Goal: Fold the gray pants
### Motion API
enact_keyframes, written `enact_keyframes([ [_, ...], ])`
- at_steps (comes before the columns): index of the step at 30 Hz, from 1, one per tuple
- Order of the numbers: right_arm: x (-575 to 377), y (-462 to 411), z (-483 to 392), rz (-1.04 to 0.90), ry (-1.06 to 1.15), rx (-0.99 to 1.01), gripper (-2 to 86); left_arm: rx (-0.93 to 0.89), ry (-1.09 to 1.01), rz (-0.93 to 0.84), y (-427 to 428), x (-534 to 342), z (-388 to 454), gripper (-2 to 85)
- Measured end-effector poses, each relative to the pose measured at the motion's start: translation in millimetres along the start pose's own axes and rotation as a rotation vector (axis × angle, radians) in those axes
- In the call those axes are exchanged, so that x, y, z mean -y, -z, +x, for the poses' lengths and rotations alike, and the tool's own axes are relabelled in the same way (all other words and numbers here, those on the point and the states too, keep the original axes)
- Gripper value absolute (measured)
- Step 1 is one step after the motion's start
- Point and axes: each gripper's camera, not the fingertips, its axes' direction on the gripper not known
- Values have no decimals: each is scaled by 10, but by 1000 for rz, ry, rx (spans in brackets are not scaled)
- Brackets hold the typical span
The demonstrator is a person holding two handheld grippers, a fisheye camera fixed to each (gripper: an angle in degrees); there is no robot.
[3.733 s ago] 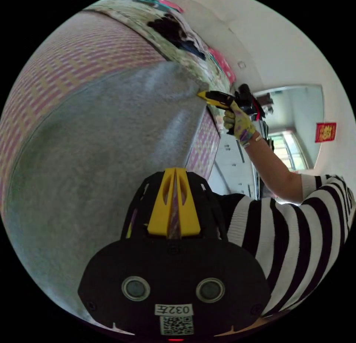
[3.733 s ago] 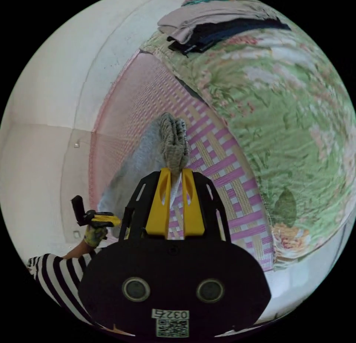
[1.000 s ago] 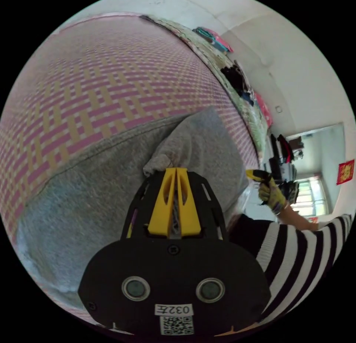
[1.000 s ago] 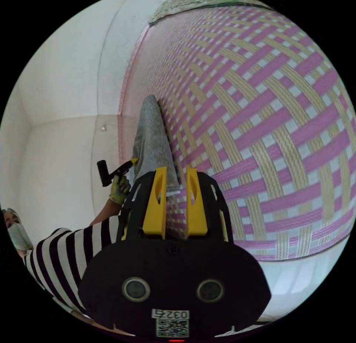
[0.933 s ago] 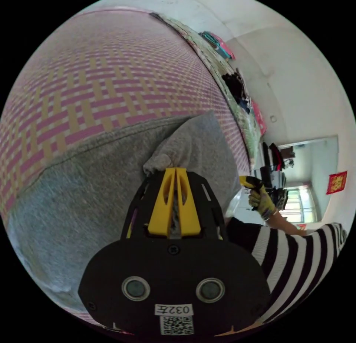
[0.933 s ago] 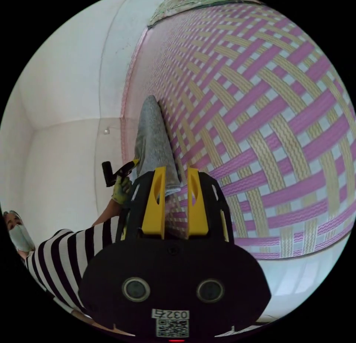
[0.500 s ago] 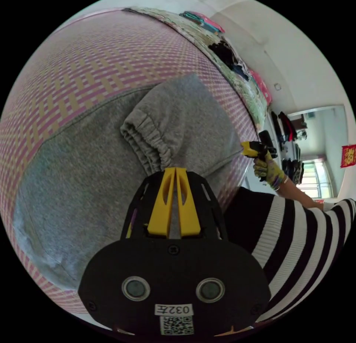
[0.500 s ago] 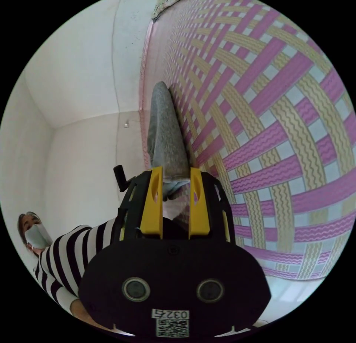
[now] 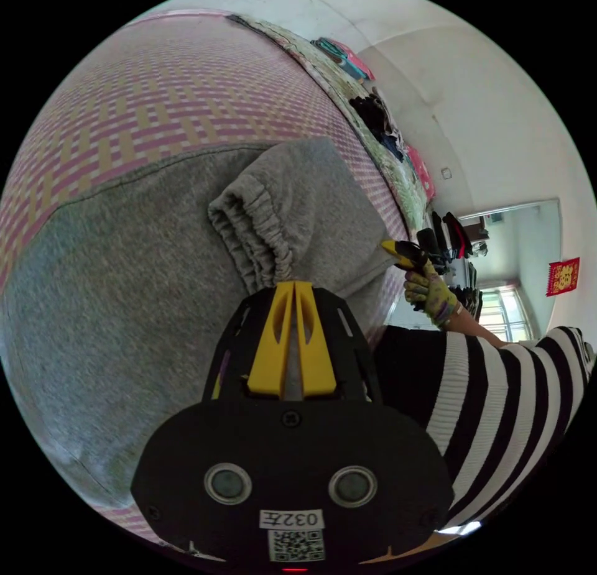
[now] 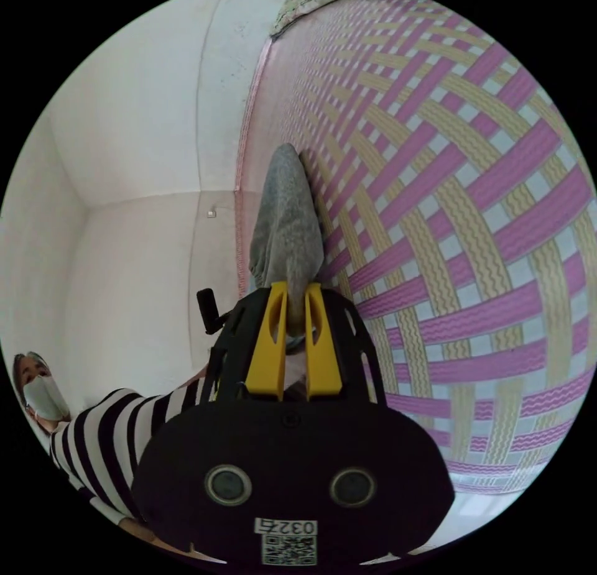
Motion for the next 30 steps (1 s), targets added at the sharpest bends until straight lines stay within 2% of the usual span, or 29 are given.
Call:
enact_keyframes([
  [7, -35, 346, 114, 121, 16, 28, 43, -23, 4, -53, -316, 528, 256, -10],
  [12, 6, 710, 146, 229, 62, -60, 42, -38, -39, -127, -663, 1102, 629, -10],
  [17, -43, 1076, 304, 367, 59, -150, 41, -215, -10, -218, -1038, 1602, 957, -9],
  [24, -137, 856, 454, 368, 70, -269, 42, -139, -111, -202, -769, 1474, 1153, -9],
  [27, -134, 663, 327, 381, 140, -267, 42, -155, -74, -184, -507, 1234, 955, -9],
  [30, -79, 360, -14, 342, 268, -349, 41, -99, -71, -153, -192, 908, 835, -9],
])
